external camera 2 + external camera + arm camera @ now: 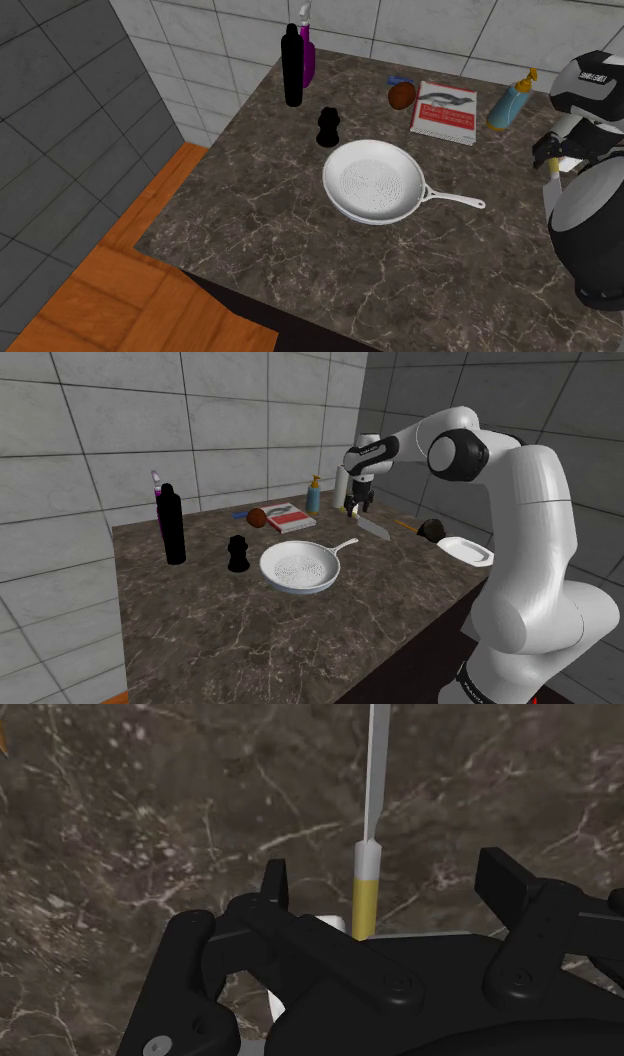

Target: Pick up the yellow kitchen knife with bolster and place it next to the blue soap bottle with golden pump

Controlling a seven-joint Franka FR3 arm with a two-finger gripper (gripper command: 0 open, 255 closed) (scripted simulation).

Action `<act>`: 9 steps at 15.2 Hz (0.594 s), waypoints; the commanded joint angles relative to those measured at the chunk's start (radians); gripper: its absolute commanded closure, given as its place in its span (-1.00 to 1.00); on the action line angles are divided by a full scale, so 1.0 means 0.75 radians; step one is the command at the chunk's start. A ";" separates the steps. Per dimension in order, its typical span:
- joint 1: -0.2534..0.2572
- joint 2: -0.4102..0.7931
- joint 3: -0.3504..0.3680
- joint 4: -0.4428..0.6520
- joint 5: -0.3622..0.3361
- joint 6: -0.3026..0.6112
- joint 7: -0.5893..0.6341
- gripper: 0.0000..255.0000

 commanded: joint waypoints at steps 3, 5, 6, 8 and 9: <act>0.004 -0.037 0.003 0.051 0.004 -0.088 -0.002 -1.00; 0.004 -0.036 0.003 0.052 0.004 -0.089 -0.002 -1.00; 0.004 -0.036 0.003 0.052 0.004 -0.089 -0.002 -1.00; 0.004 -0.036 0.003 0.052 0.004 -0.089 -0.002 -1.00; 0.004 -0.036 0.003 0.052 0.004 -0.089 -0.002 -1.00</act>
